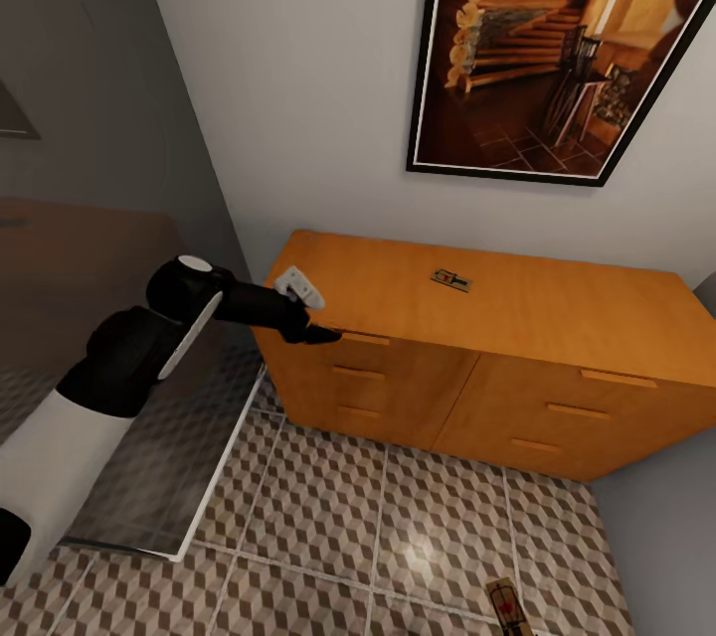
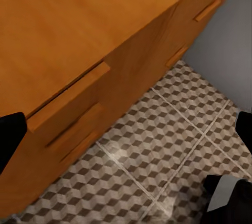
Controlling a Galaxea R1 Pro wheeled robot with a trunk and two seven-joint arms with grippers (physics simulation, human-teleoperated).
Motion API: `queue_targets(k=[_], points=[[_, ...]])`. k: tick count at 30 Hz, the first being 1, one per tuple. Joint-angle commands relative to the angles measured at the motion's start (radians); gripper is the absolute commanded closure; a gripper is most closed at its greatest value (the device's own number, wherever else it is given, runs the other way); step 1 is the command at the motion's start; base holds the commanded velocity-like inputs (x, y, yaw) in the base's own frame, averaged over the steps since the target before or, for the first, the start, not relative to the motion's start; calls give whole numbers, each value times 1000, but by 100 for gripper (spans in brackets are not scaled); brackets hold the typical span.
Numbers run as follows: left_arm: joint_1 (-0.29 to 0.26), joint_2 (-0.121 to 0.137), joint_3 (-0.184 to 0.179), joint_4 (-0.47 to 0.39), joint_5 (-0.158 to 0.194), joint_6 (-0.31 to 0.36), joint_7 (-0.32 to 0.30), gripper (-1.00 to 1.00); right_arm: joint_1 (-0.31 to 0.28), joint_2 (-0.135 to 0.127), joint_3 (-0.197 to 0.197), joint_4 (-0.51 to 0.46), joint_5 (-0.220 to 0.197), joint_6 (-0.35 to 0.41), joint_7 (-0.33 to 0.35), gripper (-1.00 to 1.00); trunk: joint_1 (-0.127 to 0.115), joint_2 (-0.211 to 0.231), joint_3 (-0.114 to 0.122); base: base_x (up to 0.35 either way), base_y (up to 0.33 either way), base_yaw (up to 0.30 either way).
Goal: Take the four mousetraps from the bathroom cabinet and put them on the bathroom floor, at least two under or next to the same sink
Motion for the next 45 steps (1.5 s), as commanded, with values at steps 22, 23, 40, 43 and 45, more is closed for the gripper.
queue_targets(k=[22,23,40,43,45], points=[[-1,5,-53,-56,-291,-22,-309,-100,-1,-3,-1,1,10,-1,-14,100,1,-2,-2,59,0,0],[-1,5,-54,-56,-291,-22,-309,-100,-1,-2,-1,1,10,-1,-14,100,1,-2,-2,305,0,0],[-1,5,-92,-54,-292,-23,-311,-100,67,-72,-1,6,3,-71,163,100,1,-2,-2,163,0,0],[-1,5,-93,-54,-292,-23,-311,-100,124,-76,-2,6,-1,-71,178,100,1,-2,-2,2,0,0],[-1,5,-93,-54,-292,-24,-311,-100,144,-75,-4,4,-2,-71,180,100,1,-2,-2,0,0,0]])
